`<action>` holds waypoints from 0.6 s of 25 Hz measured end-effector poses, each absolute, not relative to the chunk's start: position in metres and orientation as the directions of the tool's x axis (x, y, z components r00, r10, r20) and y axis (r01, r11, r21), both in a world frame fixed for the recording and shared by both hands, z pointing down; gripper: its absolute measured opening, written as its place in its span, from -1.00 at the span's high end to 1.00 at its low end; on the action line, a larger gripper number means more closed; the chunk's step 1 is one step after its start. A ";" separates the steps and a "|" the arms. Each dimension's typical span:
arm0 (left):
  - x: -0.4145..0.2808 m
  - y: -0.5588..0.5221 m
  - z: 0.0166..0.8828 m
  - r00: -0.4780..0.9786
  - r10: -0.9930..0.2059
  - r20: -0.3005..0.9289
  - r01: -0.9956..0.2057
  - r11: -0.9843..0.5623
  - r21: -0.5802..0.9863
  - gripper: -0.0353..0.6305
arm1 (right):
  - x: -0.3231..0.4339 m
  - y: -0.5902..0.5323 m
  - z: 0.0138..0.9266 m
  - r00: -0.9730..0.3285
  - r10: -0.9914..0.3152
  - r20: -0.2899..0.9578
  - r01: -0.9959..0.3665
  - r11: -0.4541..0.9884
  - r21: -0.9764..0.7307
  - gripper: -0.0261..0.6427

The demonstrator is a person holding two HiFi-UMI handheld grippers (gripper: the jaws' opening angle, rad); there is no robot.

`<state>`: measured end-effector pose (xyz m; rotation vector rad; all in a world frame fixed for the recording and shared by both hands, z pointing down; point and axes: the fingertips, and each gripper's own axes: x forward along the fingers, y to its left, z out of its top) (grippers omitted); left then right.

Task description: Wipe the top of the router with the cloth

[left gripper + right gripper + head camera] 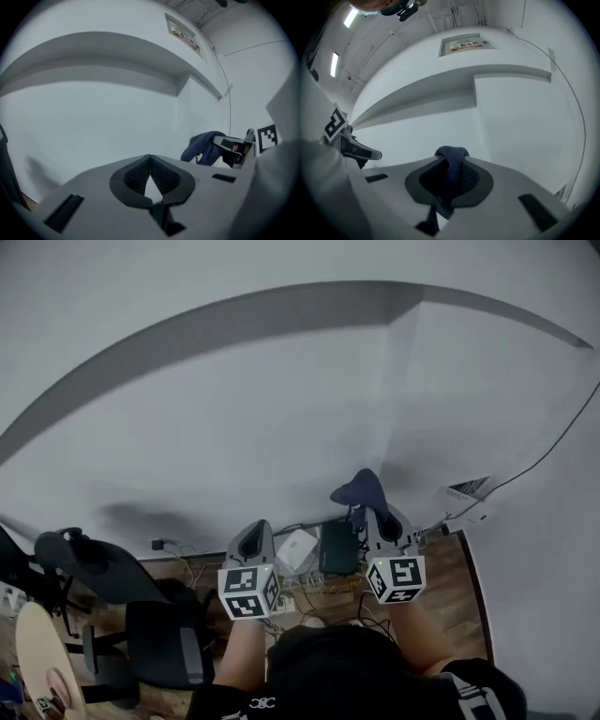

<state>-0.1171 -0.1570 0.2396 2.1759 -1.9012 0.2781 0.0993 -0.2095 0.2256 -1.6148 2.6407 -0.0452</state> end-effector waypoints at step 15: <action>-0.074 -0.166 0.160 0.220 -0.956 0.195 -0.975 -0.211 0.063 0.90 | 0.139 -0.217 0.158 -0.456 -0.887 -0.071 -0.883 0.461 -0.084 0.88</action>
